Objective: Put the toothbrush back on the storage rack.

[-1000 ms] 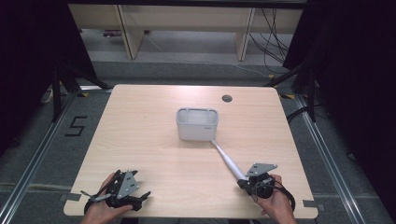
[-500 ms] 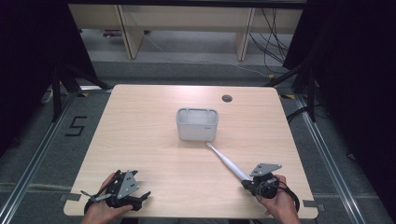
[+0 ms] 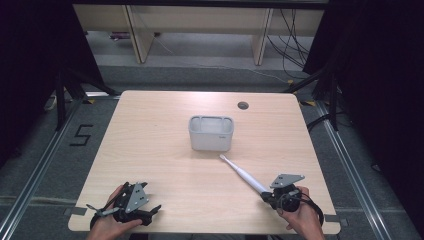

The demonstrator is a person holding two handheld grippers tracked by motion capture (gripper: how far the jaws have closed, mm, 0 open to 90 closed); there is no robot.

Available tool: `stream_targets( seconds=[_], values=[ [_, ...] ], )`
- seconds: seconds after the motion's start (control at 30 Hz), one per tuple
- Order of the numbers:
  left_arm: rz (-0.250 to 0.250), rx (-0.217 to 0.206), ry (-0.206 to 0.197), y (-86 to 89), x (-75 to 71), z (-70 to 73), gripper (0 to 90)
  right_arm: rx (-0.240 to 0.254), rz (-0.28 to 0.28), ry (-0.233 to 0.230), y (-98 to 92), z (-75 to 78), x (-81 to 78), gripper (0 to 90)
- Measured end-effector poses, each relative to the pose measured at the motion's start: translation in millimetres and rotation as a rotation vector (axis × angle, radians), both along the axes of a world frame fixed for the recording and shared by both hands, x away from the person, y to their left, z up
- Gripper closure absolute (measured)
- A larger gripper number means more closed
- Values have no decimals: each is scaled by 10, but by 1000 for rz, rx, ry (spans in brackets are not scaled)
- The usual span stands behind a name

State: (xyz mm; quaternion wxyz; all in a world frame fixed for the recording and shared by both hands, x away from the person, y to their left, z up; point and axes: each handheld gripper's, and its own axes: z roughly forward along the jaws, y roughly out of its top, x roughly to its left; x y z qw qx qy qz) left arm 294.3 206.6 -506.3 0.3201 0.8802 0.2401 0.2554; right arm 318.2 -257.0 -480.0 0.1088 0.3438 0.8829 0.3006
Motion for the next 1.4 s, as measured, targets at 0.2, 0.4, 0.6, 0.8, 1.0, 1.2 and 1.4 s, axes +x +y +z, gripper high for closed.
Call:
stream_targets(
  seconds=[0.2, 0.4, 0.6, 0.8, 1.0, 1.2, 1.4],
  values=[
    [2, 0, 0, 1, 3, -1, 152, 33, 12, -29, 35, 66, 28, 710],
    [0, 1, 0, 0, 1, 2, 152, -7, -2, -31, 132, 154, 95, 544],
    [1, 4, -2, 4, 4, 5, 152, -62, -2, -20, 214, 218, 237, 485],
    [0, 2, -1, 9, 7, 3, 152, -82, -16, 5, 263, 253, 343, 466],
    [4, -5, 6, 3, 2, -6, 152, -113, -25, 50, 365, 276, 480, 466],
    [-2, 3, 0, 11, 8, 1, 152, -153, 31, 62, 457, 224, 626, 467],
    [2, 6, -4, 11, 11, 0, 152, -190, 28, 98, 531, 226, 717, 475]
  ],
)
